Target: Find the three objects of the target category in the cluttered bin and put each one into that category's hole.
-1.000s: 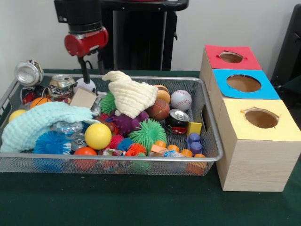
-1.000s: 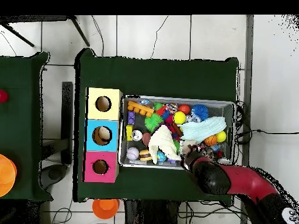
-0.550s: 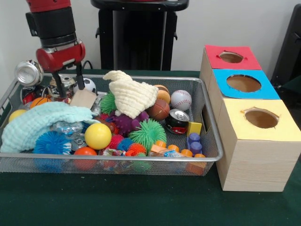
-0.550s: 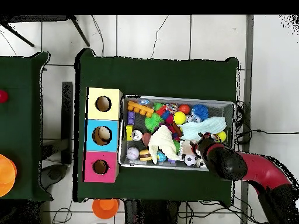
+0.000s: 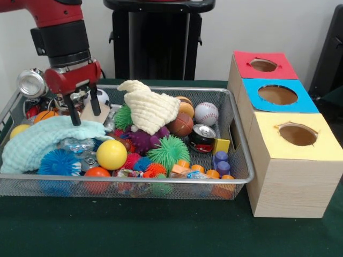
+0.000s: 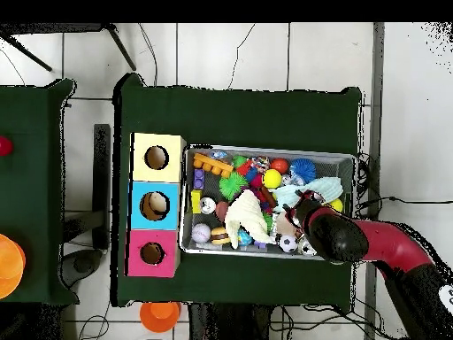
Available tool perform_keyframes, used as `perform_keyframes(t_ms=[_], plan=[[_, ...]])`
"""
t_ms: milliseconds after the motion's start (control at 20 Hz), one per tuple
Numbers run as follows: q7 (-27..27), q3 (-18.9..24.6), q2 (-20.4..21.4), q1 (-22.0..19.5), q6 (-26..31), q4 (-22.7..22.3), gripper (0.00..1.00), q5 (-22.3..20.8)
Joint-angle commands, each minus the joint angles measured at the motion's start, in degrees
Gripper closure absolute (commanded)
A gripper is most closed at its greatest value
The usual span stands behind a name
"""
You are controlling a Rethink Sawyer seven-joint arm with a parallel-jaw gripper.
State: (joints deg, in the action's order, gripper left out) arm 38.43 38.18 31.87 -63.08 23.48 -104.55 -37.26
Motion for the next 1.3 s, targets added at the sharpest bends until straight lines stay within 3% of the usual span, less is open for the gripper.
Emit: perform_keyframes(t_ms=[50,650,900,1150,1200,1300], plan=[[-10.3,3.9,-2.6,-0.1,4.7,5.8,0.00,-6.0],[-8.6,-1.0,-4.0,5.2,4.1,13.3,0.00,-17.6],[-6.9,-2.4,-4.4,7.3,4.1,14.9,0.00,-20.6],[-4.9,-6.6,-4.6,11.8,7.6,16.7,0.00,-23.2],[-4.4,-7.8,-4.5,13.1,8.7,17.0,1.00,-23.6],[-4.9,-8.8,-4.7,14.3,11.2,17.8,1.00,-23.6]])
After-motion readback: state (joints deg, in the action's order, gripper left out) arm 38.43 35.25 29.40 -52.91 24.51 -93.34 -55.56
